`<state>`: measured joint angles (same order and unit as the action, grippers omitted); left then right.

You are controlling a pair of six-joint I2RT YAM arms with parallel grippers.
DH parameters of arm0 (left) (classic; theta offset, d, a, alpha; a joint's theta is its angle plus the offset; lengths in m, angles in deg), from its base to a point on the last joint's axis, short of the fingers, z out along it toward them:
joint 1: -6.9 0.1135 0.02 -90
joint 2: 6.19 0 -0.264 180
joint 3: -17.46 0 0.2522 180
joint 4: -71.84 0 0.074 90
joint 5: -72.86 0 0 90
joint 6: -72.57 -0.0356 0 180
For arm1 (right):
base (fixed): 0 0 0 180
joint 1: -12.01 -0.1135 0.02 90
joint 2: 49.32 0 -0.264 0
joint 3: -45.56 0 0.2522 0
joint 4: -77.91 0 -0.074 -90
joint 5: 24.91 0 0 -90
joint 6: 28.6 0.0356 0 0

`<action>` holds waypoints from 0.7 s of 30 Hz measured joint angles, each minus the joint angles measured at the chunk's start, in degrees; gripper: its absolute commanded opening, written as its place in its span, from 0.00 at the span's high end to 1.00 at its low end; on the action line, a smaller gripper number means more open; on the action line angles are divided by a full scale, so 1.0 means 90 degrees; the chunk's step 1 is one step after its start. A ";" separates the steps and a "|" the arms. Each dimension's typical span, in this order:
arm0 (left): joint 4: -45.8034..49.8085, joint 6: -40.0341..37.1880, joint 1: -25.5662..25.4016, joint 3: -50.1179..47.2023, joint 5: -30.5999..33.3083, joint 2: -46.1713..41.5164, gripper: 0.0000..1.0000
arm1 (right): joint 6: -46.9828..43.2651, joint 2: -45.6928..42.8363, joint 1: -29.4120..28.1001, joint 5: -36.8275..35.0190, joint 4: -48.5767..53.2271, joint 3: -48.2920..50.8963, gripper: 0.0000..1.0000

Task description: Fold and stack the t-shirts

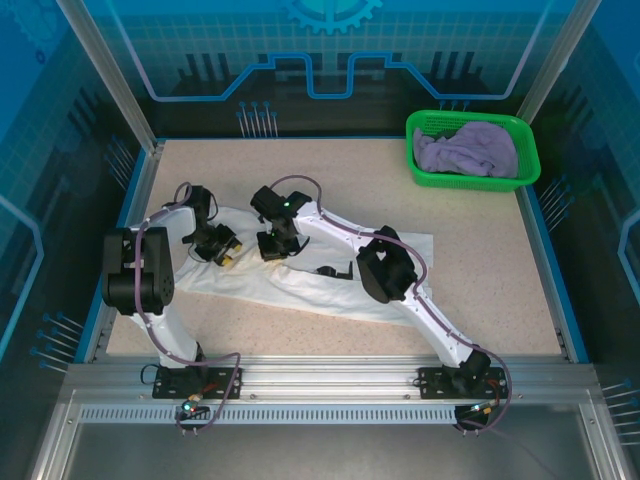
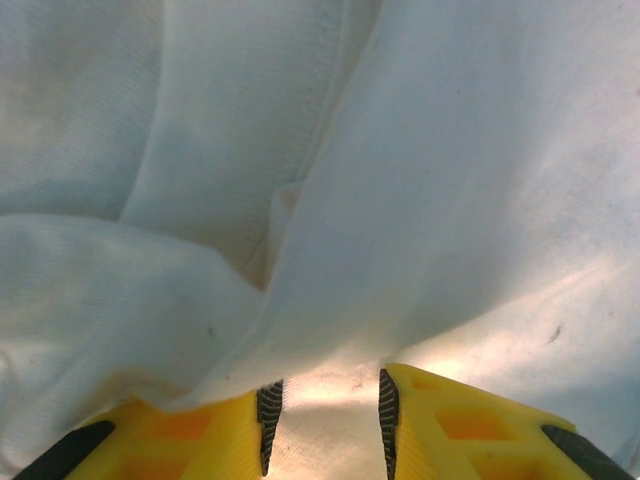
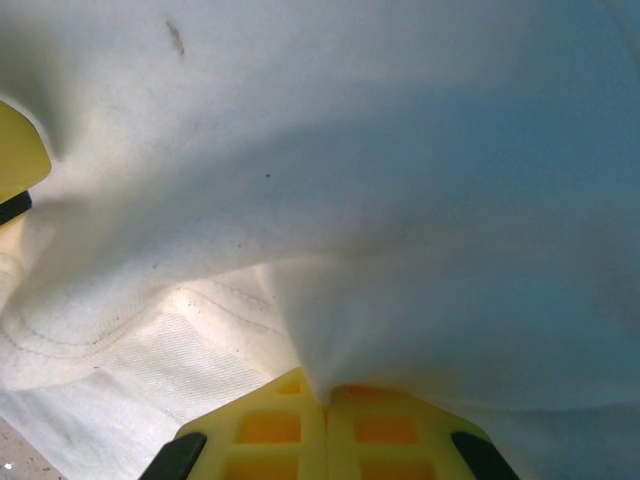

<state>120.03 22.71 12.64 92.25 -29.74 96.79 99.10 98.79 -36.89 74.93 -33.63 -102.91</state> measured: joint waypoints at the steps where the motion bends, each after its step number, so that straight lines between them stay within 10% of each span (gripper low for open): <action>1: 0.0002 -0.0005 0.0000 0.0002 0.0015 0.0000 0.64 | -0.0024 0.0000 0.0012 0.0049 0.0015 -0.0005 0.94; 21: 0.0282 -0.0170 0.0000 0.0301 0.0333 0.0141 0.64 | -0.0916 -0.0002 0.0401 0.1195 0.1076 -0.0321 0.91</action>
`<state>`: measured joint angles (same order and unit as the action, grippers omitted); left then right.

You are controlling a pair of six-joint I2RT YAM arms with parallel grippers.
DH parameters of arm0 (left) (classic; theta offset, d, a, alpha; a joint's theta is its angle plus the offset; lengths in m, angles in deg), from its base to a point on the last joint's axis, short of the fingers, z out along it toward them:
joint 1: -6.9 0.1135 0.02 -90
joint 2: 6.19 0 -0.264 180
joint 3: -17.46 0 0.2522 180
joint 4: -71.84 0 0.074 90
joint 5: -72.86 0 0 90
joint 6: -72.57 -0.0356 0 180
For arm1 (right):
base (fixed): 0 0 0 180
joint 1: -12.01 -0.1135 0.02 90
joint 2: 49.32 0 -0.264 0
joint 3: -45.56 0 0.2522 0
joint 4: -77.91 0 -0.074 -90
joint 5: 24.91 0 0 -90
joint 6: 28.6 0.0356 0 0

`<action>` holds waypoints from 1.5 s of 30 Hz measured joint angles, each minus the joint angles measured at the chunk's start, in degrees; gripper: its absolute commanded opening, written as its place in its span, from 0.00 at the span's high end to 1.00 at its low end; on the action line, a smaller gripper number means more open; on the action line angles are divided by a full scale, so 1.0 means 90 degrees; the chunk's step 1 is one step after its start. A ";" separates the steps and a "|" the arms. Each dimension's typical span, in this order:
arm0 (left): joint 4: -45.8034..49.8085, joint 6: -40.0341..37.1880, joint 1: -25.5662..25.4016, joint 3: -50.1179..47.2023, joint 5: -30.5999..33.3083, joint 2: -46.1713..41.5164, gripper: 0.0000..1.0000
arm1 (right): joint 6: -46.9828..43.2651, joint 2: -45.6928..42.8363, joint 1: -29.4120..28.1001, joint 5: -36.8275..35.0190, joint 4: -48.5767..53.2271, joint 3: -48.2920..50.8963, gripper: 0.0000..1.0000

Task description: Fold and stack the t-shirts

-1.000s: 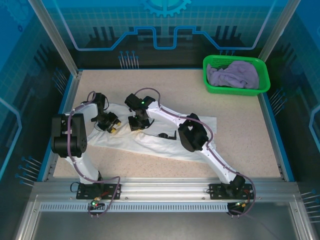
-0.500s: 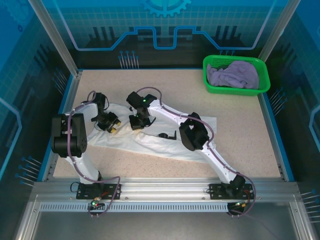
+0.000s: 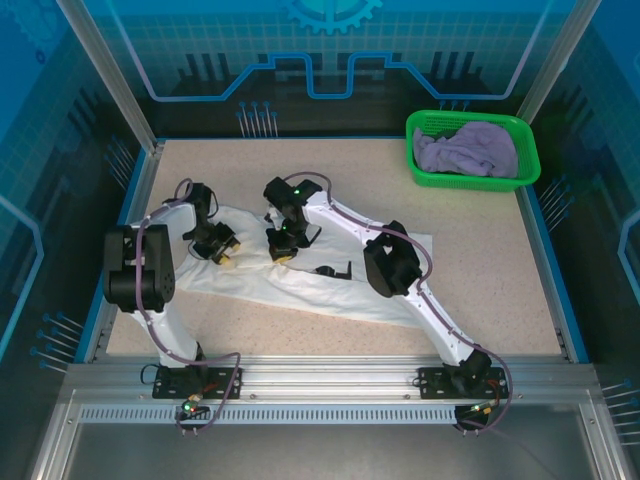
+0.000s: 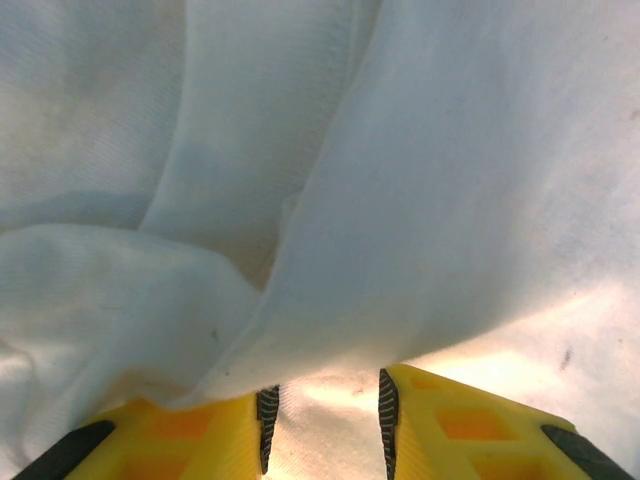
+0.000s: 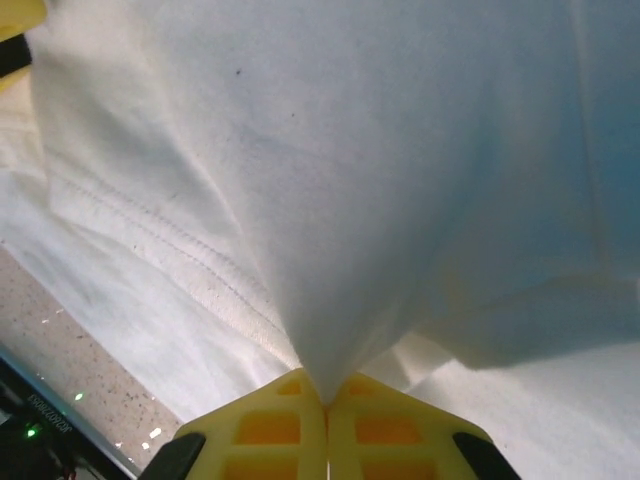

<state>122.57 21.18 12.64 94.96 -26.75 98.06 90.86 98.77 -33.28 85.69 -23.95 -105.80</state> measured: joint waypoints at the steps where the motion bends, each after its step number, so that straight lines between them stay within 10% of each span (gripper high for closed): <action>1: 0.0017 -0.0002 0.0000 0.0019 0.0010 0.0010 0.63 | -0.0034 0.0000 0.0012 0.0044 0.0034 -0.0027 0.90; 13: 0.0420 0.0036 -0.0007 0.0782 0.0209 0.0090 0.49 | -0.0498 -0.0053 0.0243 0.0146 0.0488 0.0007 0.63; 27: 0.0546 0.0039 -0.0194 0.3096 0.0420 0.1239 0.70 | 0.0593 -0.3490 0.2645 -0.1127 -0.1591 0.4282 0.69; 45: 0.1183 -0.0189 -0.0287 0.6025 0.0369 0.3883 0.66 | 0.1741 -0.3937 0.3645 -0.2023 -0.2074 0.6776 0.64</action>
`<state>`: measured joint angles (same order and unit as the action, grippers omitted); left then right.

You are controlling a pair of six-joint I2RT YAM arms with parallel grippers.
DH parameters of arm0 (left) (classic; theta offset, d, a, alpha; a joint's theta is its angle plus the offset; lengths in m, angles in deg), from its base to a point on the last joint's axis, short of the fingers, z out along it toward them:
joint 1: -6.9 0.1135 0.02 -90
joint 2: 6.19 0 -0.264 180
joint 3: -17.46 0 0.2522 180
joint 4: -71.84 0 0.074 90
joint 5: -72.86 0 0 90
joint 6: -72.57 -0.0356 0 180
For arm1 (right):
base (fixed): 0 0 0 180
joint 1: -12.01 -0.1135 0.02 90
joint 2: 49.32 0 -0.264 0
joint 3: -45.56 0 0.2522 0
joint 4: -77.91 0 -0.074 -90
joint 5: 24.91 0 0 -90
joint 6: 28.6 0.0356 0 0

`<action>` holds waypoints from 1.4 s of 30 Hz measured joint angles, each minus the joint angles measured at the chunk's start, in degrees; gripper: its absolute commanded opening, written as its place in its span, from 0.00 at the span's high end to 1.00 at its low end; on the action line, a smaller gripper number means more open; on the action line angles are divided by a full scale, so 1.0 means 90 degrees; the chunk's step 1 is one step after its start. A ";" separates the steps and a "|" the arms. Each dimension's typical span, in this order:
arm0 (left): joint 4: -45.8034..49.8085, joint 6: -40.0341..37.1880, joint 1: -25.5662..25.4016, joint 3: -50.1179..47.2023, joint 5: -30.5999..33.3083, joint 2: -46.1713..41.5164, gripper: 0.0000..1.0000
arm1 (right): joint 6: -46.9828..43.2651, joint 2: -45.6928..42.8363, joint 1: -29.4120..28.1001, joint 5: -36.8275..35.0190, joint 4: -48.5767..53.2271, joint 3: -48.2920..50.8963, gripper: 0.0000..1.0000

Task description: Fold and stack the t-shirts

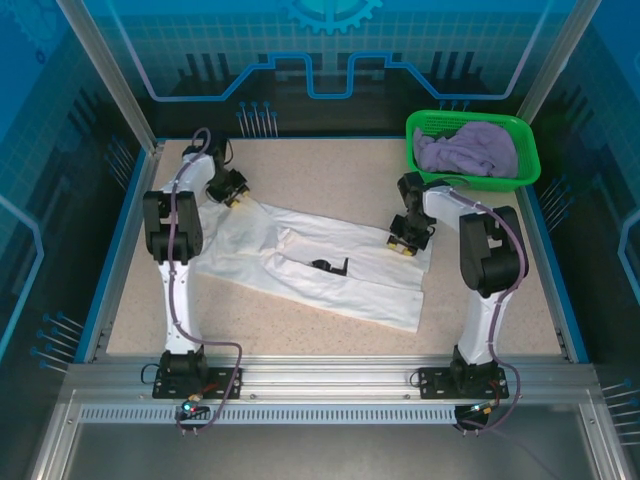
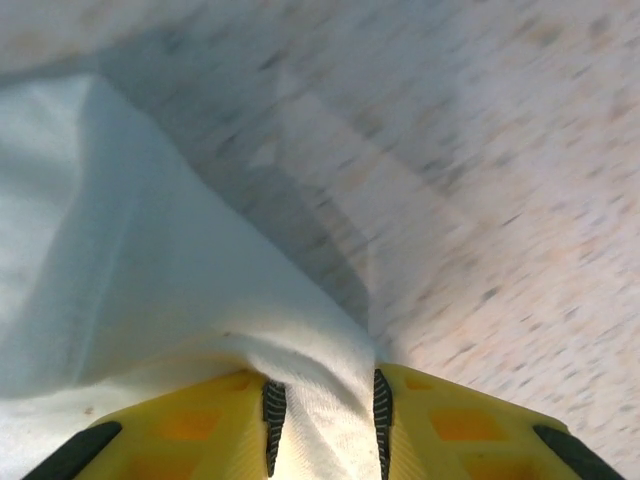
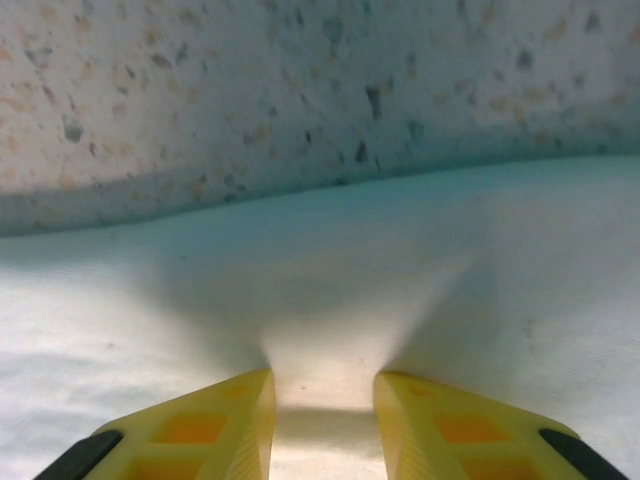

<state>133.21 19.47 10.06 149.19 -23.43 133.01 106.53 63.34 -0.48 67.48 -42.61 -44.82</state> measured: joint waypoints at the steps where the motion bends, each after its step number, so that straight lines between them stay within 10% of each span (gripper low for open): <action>1: 0.0012 -0.0002 -0.0036 0.0282 -0.0015 0.0163 0.65 | 0.0087 -0.0083 -0.0019 0.0017 0.0000 0.0095 0.63; 14: -0.0087 0.0255 -0.0818 0.3589 -0.0525 0.1906 0.30 | 0.0668 -0.0967 -0.0901 0.0039 0.0539 0.0580 0.48; 21: 0.0039 0.0087 -0.0644 0.2951 -0.0107 0.0248 0.48 | -0.0374 -0.1144 -0.1321 0.0010 0.0289 -0.0206 0.51; 29: -0.0376 0.0522 -0.0381 -0.1171 0.0529 -0.2577 0.58 | -0.2120 -0.0338 -0.2846 0.0882 -0.0019 -0.0981 0.58; 35: -0.0316 0.0831 -0.0418 -0.2560 0.0828 -0.1953 0.61 | -0.2817 0.0039 -0.3577 0.0908 0.0204 -0.1022 0.60; 42: -0.0036 0.0758 -0.0461 -0.1180 0.1166 -0.0794 0.60 | -0.2975 0.0223 -0.3572 0.0933 0.0423 -0.1030 0.61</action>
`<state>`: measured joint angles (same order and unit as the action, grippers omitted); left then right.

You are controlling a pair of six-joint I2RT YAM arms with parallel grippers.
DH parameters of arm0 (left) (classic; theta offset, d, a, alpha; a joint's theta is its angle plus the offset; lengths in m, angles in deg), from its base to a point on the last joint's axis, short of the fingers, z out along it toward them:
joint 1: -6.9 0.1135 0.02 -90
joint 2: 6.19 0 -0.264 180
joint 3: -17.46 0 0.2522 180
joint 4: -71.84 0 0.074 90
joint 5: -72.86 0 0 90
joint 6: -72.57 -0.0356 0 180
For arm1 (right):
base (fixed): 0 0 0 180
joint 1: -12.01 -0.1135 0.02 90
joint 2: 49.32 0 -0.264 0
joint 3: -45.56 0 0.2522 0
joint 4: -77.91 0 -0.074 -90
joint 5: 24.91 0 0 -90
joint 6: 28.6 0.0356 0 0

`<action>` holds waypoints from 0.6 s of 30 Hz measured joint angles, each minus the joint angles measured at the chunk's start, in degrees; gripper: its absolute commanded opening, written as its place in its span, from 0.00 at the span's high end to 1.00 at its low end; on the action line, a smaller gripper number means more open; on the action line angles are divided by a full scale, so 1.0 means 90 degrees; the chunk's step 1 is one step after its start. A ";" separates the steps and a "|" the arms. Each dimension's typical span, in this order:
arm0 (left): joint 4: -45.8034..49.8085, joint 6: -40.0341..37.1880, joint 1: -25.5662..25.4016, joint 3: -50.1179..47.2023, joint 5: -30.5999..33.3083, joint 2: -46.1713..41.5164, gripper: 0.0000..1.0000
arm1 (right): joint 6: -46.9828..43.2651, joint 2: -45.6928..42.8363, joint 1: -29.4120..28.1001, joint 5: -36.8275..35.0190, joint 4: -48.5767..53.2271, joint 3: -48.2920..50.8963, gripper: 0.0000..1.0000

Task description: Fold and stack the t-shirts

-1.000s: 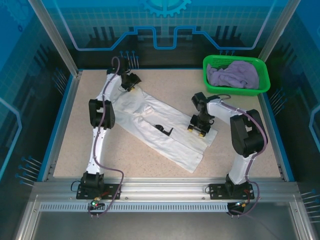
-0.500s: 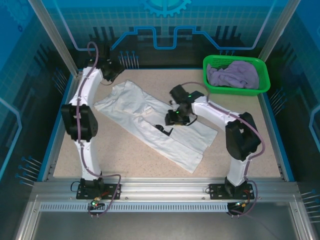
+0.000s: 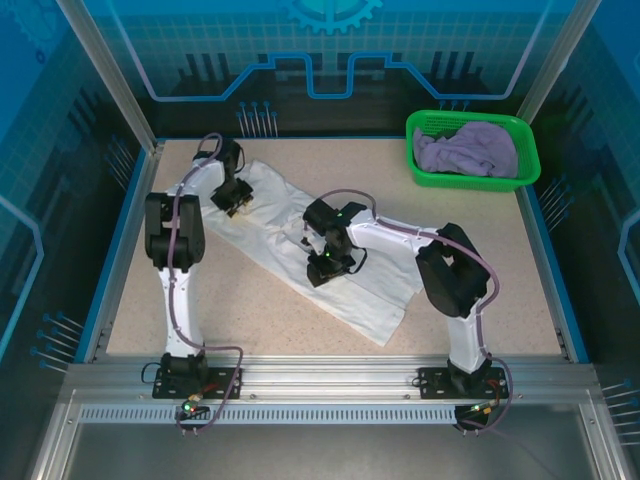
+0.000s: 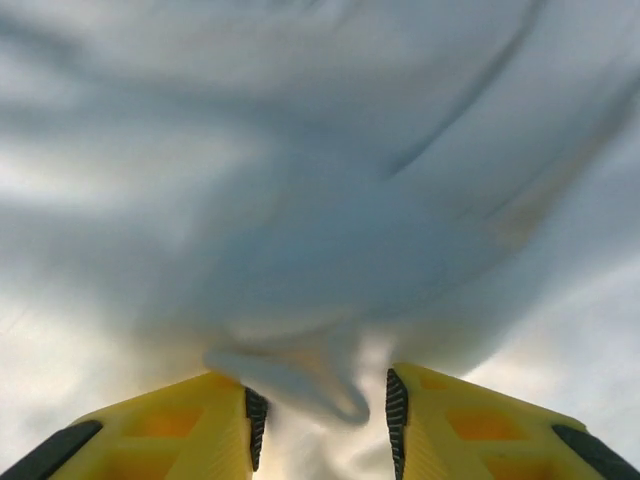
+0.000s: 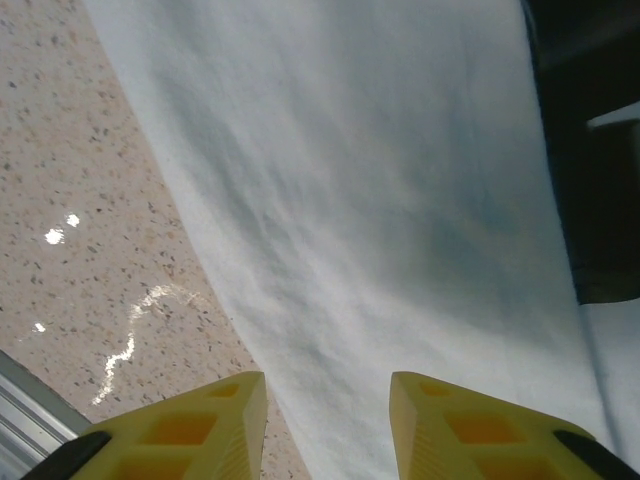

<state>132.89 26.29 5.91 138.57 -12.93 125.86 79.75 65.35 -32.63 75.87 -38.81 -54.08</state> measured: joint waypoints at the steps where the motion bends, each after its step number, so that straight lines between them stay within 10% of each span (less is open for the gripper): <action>1: 0.0073 -0.0039 -0.0017 0.0357 0.0015 0.0265 0.60 | 0.0000 0.0078 -0.0010 0.0007 0.0032 -0.0017 0.61; 9: 0.0386 -0.0491 -0.0364 0.3655 -0.0136 0.2171 0.58 | 0.0384 0.1003 -0.0119 0.0172 0.0158 -0.0753 0.61; 18: -0.0736 -0.0563 -0.0901 0.4163 -0.1321 0.2635 0.48 | 0.0840 0.2028 -0.0529 0.0527 0.0304 -0.2494 0.60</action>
<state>126.26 21.22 -2.20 176.03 -24.83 149.58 87.31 83.60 -37.39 80.62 -36.08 -76.53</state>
